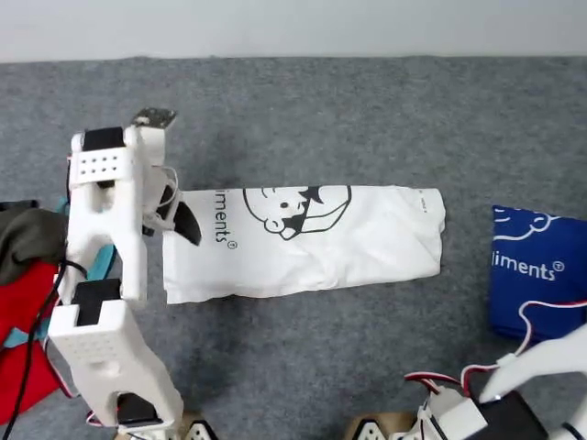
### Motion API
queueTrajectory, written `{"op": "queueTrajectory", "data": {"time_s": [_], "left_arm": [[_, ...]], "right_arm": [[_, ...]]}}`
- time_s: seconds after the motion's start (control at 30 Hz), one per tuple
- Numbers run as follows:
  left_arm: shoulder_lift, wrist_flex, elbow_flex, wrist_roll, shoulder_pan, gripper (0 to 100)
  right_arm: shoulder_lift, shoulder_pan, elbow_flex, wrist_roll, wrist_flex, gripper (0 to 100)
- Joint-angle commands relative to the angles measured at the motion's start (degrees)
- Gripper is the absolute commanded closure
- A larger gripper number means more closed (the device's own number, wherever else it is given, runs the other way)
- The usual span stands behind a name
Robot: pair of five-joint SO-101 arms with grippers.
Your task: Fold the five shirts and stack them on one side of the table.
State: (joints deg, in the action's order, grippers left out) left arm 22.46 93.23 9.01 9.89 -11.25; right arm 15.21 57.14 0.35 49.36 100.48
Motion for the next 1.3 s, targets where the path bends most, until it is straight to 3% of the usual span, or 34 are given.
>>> {"op": "queueTrajectory", "data": {"time_s": [0.0,0.2,0.53,0.9,1.1,1.27], "left_arm": [[-3.43,-4.75,-3.03,-0.09,-0.35,70],[-3.08,-12.04,-8.04,-0.18,-0.44,70],[9.14,-12.48,-1.45,-1.67,-0.62,71],[11.69,-12.4,0.22,3.08,3.43,98],[10.64,-9.85,0.57,3.25,2.55,99],[6.59,-9.85,0.57,3.25,-2.02,99]], "right_arm": [[2.77,0.48,-2.55,0.26,2.24,98.0],[2.77,1.1,-2.46,0.26,2.24,98.0],[2.77,1.54,-2.46,0.26,2.24,98.0],[2.77,1.54,-2.46,0.26,2.24,98.0],[2.77,1.63,-2.46,0.26,2.24,98.0],[2.77,1.63,-2.55,0.26,2.24,98.0]]}}
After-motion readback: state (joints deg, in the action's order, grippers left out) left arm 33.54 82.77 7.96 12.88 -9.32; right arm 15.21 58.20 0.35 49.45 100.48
